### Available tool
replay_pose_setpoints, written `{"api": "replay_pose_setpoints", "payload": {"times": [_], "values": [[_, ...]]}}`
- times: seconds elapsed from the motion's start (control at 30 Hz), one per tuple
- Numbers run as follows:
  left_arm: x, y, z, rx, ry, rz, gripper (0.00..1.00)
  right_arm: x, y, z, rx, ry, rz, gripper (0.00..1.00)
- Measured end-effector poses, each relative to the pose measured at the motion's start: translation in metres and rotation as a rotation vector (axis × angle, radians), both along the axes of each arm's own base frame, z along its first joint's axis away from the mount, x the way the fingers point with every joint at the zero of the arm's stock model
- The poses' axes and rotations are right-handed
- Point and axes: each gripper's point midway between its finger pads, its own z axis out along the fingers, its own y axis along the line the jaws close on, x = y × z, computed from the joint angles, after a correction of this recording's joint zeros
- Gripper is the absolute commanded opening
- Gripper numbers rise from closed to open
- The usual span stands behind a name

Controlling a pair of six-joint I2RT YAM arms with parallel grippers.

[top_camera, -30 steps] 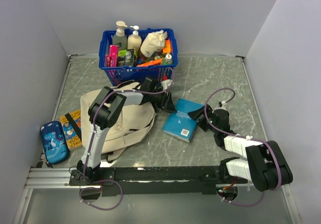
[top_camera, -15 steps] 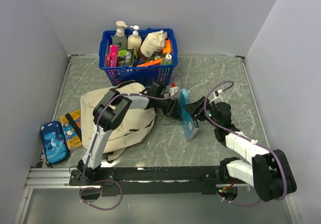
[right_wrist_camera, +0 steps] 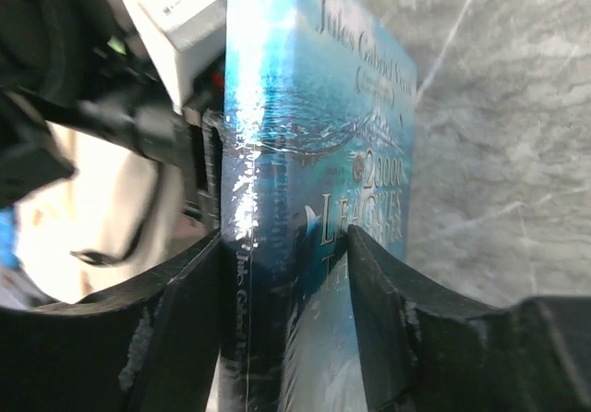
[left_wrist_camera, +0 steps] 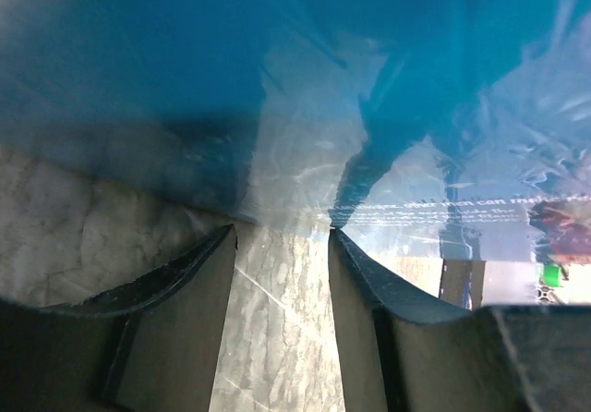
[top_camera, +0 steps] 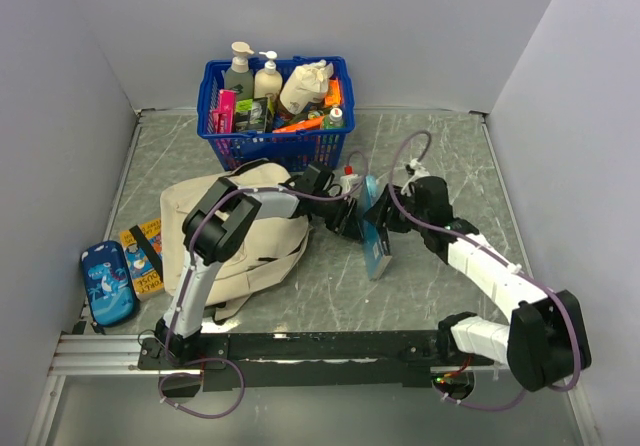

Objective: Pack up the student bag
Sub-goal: Pick up the book from the center of the board.

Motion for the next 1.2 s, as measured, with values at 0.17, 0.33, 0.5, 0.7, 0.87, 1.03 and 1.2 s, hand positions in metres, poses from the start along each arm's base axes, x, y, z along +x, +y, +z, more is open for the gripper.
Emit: {"api": "replay_pose_setpoints", "payload": {"times": [0.17, 0.33, 0.5, 0.7, 0.87, 1.03, 1.2], "values": [[0.0, 0.0, 0.0, 0.02, -0.022, 0.006, 0.51, -0.008, 0.002, -0.016, -0.124, 0.07, 0.056, 0.62], [-0.001, -0.001, 0.0, 0.029, -0.034, 0.008, 0.51, -0.017, 0.0, -0.024, -0.222, 0.12, 0.076, 0.56], [0.0, 0.001, 0.001, 0.047, -0.04, 0.006, 0.56, -0.017, -0.008, -0.023, -0.285, 0.115, 0.05, 0.29], [0.018, 0.005, 0.02, 0.144, -0.12, 0.025, 0.68, -0.018, -0.017, -0.025, -0.315, 0.119, 0.011, 0.12], [0.034, 0.022, 0.078, 0.198, -0.304, 0.08, 0.97, -0.027, -0.018, -0.027, -0.274, 0.112, -0.013, 0.09], [0.048, 0.056, 0.141, 0.268, -0.532, 0.207, 0.96, -0.035, -0.017, -0.027, -0.224, 0.108, -0.026, 0.07], [0.051, 0.106, 0.126, 0.474, -0.659, 0.341, 0.96, -0.044, -0.014, -0.029, -0.177, 0.107, -0.029, 0.07]]}}
